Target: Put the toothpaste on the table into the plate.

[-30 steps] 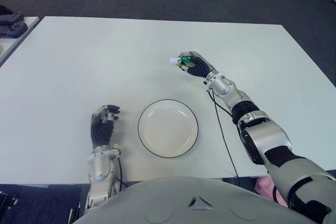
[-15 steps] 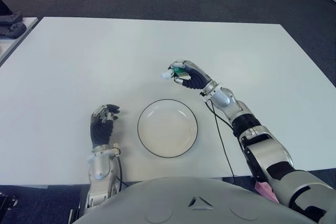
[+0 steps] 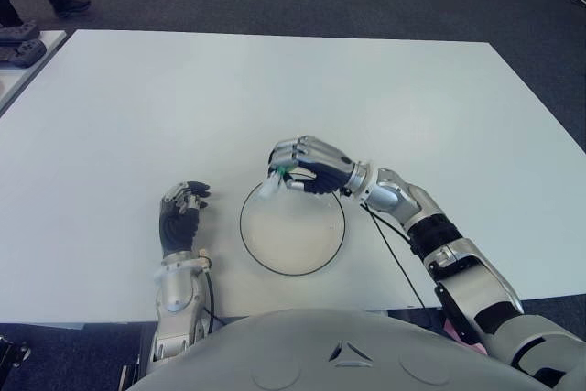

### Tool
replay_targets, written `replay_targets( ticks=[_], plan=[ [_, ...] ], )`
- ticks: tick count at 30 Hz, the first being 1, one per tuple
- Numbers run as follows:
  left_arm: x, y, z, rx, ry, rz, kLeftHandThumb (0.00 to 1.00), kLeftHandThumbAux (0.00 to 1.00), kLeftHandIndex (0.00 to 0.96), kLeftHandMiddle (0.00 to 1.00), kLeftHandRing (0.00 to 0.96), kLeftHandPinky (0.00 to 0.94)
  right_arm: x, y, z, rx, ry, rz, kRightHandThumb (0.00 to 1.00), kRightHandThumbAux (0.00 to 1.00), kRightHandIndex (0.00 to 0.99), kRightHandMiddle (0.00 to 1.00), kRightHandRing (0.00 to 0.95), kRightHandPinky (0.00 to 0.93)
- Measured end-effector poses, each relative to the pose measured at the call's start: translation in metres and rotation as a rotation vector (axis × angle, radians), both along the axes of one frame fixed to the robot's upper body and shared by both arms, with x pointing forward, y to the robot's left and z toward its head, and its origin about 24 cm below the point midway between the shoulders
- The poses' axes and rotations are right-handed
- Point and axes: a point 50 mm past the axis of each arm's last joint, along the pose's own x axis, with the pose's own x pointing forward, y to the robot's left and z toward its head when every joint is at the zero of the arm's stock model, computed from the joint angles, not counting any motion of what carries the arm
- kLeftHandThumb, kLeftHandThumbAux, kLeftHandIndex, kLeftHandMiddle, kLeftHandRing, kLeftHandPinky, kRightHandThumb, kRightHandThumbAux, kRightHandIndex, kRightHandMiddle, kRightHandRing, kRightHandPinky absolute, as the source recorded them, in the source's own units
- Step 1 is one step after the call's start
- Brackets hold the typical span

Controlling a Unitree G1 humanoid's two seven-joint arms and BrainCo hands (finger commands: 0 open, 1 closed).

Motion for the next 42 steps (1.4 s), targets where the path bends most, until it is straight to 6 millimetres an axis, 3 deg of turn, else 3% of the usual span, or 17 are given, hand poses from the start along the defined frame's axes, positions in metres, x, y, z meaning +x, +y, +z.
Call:
replay_targets(
  ticks=[13,35,37,39,42],
  plan=[
    [0.000,0.000,0.000,-0.003,0.000,-0.001,0.840,0.676,0.456,0.455,0.467,0.471,-0.020,0.002,-0.035,-0.264,-0.051,0.129,0.715,0.713,0.441,0.917,0.903,0.889],
    [0.001,0.000,0.000,-0.002,-0.003,-0.002,0.840,0.676,0.450,0.457,0.478,0.477,-0.021,0.008,-0.042,-0.278,-0.183,0.127,0.713,0.714,0.440,0.879,0.877,0.870],
    [0.001,0.000,0.000,-0.002,-0.003,-0.002,0.840,0.676,0.450,0.457,0.478,0.479,-0.020,0.008,-0.042,-0.274,-0.181,0.128,0.709,0.714,0.439,0.829,0.833,0.830],
    [0.001,0.000,0.000,-0.002,-0.003,-0.003,0.839,0.676,0.451,0.457,0.476,0.473,-0.019,0.008,-0.043,-0.271,-0.174,0.132,0.703,0.715,0.434,0.733,0.730,0.729],
    [0.001,0.000,0.000,-0.001,-0.006,-0.003,0.840,0.676,0.452,0.456,0.471,0.472,-0.017,0.008,-0.043,-0.277,-0.167,0.142,0.416,0.622,0.325,0.395,0.384,0.416]
  ],
)
